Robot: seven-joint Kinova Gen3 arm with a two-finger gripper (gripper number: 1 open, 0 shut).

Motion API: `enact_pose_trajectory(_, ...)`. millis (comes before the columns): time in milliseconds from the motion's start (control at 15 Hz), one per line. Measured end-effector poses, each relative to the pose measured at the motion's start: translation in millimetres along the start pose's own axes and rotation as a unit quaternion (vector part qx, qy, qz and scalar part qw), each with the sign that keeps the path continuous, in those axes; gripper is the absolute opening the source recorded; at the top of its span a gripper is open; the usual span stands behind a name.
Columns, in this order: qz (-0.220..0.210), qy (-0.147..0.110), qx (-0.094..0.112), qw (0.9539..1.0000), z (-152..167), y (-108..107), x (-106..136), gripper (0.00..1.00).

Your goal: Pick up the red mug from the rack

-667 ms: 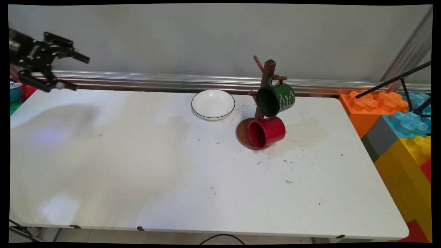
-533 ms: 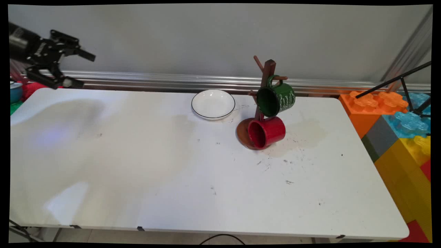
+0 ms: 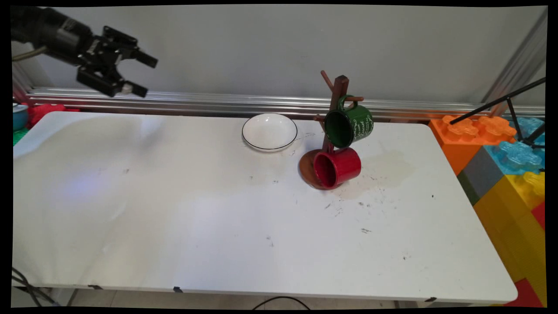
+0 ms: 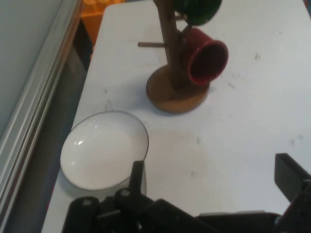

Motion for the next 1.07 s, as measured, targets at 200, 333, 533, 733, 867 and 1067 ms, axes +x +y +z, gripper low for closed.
enact_pose_trajectory(200, -0.025, 0.000, 0.000, 0.9997, 26.7, 0.4, 30.8, 1.00)
enact_pose_trajectory(333, -0.040, 0.000, 0.002, 0.9992, 49.0, 2.5, 50.2, 1.00)
enact_pose_trajectory(533, -0.064, 0.001, 0.007, 0.9979, 84.3, 8.5, 75.7, 1.00)
enact_pose_trajectory(733, -0.088, 0.005, 0.010, 0.9961, 123.8, 19.0, 98.8, 1.00)
enact_pose_trajectory(867, -0.102, 0.006, 0.011, 0.9947, 149.4, 27.0, 111.7, 1.00)
enact_pose_trajectory(1067, -0.124, 0.005, 0.011, 0.9922, 185.8, 40.7, 128.2, 1.00)
